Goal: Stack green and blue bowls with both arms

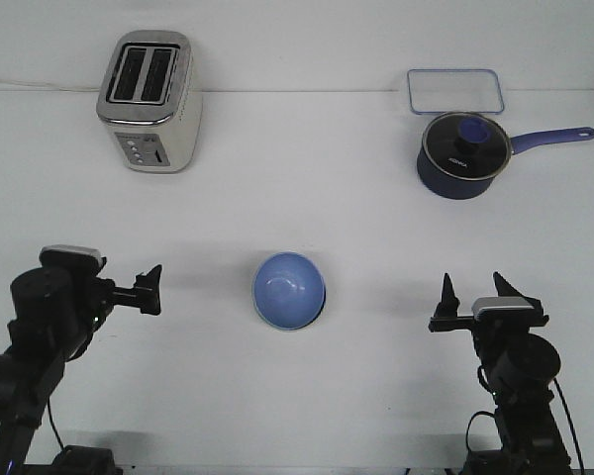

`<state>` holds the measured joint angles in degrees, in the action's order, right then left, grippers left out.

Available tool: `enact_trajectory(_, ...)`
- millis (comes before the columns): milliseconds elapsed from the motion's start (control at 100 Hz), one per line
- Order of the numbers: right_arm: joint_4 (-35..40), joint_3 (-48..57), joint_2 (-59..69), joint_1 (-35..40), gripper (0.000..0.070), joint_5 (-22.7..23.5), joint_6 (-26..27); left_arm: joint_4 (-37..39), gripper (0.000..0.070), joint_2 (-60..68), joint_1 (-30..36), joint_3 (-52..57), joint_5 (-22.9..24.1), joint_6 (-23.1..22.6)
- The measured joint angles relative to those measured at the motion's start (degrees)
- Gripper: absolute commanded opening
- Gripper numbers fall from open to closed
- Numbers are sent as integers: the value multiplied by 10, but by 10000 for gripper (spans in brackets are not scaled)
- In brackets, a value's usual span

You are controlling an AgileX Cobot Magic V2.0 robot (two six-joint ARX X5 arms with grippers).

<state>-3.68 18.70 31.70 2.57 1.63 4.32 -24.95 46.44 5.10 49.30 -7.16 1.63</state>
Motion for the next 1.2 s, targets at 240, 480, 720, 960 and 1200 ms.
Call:
enact_trajectory(240, 0, 0, 0, 0, 582, 0, 0, 75, 700, -141, 0, -113, 9, 6)
enact_trajectory(480, 0, 0, 0, 0, 582, 0, 0, 108, 700, -235, 0, -158, 11, 11)
enact_trajectory(720, 0, 0, 0, 0, 582, 0, 0, 108, 700, -229, 0, -158, 25, 11)
enact_trajectory(960, 0, 0, 0, 0, 582, 0, 0, 108, 700, -226, 0, -158, 25, 9)
enact_trajectory(1200, 0, 0, 0, 0, 582, 0, 0, 108, 700, -226, 0, -158, 25, 9)
